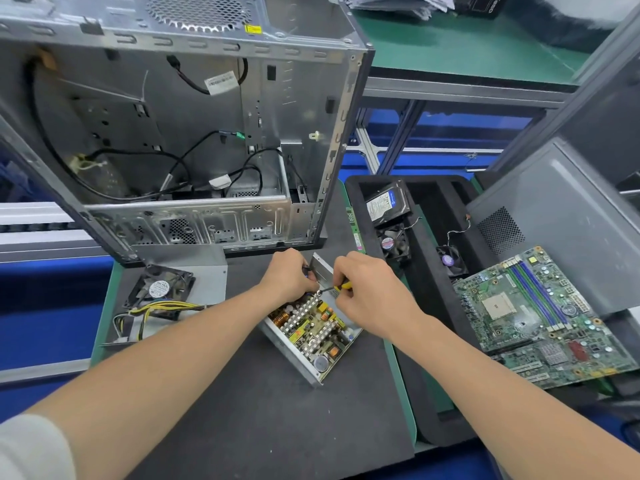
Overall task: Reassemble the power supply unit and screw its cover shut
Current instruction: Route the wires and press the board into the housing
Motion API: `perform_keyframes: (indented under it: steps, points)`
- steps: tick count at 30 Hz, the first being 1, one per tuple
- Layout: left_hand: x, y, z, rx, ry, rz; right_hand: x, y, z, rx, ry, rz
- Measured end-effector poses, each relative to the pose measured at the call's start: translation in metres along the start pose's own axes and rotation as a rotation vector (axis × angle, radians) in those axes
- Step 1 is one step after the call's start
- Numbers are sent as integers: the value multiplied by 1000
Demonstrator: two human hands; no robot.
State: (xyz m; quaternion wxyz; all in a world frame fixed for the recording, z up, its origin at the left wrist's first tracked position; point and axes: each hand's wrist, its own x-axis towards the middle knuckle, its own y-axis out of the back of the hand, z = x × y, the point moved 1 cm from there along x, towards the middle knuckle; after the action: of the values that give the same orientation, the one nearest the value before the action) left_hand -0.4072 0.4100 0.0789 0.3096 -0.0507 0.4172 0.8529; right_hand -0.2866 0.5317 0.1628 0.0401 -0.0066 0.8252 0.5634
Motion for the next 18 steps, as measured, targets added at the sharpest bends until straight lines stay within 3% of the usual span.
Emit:
perform_keyframes:
  steps: [12,18]
  points:
    - [-3,2,2,-42,9,-23,10,3,-4,-95,34,-91]
    - [-5,3,4,-21,17,-32,24,9,-14,-282,158,-244]
